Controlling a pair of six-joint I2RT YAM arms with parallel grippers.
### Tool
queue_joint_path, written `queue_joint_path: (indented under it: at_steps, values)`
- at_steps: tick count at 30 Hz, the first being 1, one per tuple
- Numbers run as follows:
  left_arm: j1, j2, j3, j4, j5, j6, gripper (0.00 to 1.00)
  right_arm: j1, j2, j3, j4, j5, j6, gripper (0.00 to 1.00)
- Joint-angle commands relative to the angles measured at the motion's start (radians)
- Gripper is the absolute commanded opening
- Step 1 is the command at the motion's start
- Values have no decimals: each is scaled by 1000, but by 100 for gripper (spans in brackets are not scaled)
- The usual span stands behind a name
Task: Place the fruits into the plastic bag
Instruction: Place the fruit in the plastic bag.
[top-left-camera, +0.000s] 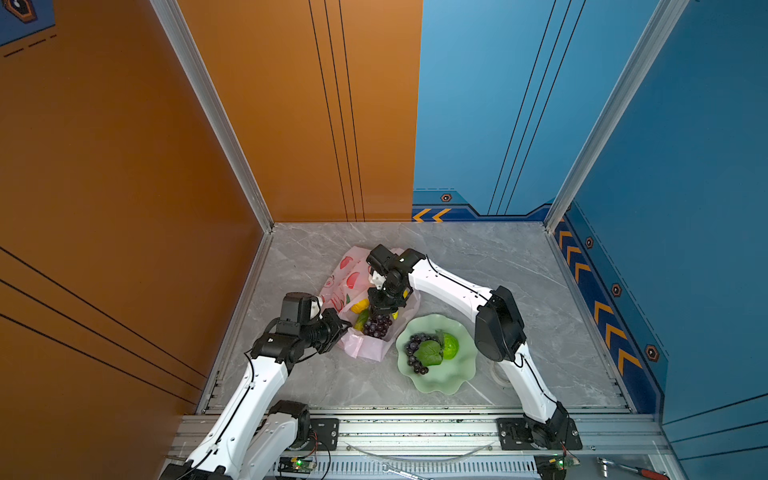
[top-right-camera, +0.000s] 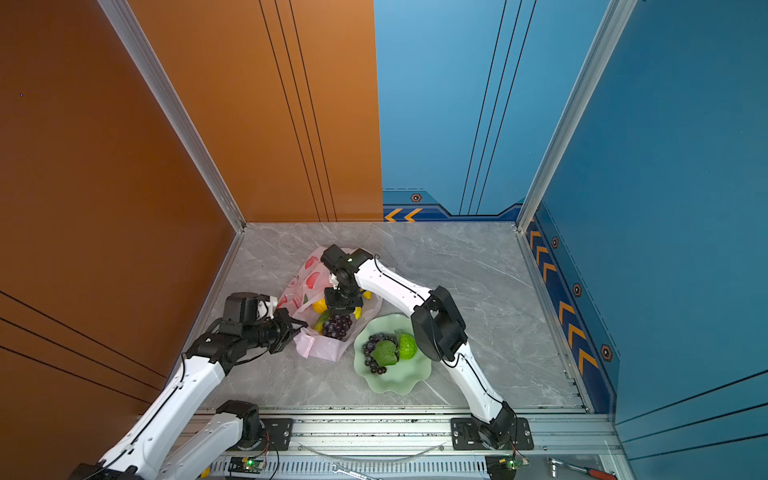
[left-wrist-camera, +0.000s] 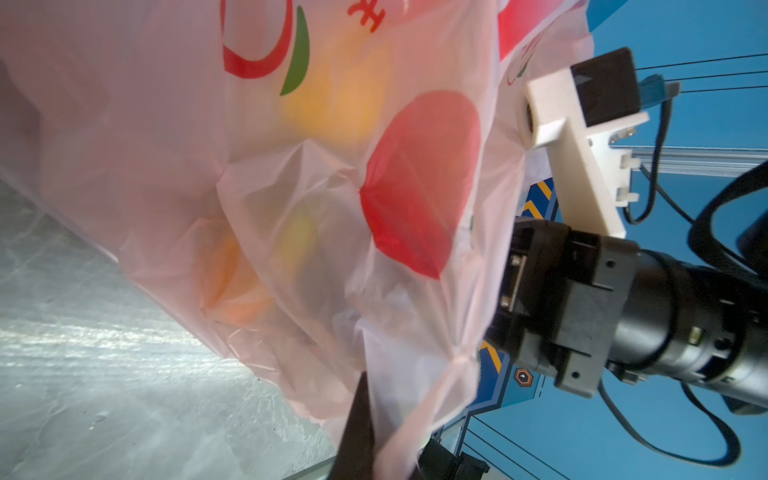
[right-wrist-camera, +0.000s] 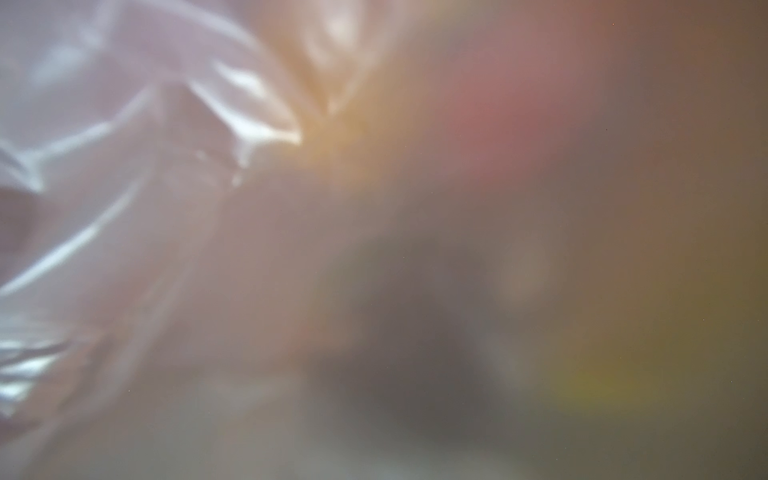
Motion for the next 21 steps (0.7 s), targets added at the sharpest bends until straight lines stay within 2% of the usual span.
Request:
queue_joint_path:
  at_steps: [1,9,18,21]
  values:
    - [8,3,9,6,11,0,0,-6,13,-22,11,29,-22,24]
    - [9,7,9,7,13,2,0,-7,2,-60,21,38,-26,30]
    - [10,6,7,7,15,4,0,1,-8,-93,27,51,-30,52]
    - [11,6,7,7,15,5,0,2,-11,-92,25,56,-31,63]
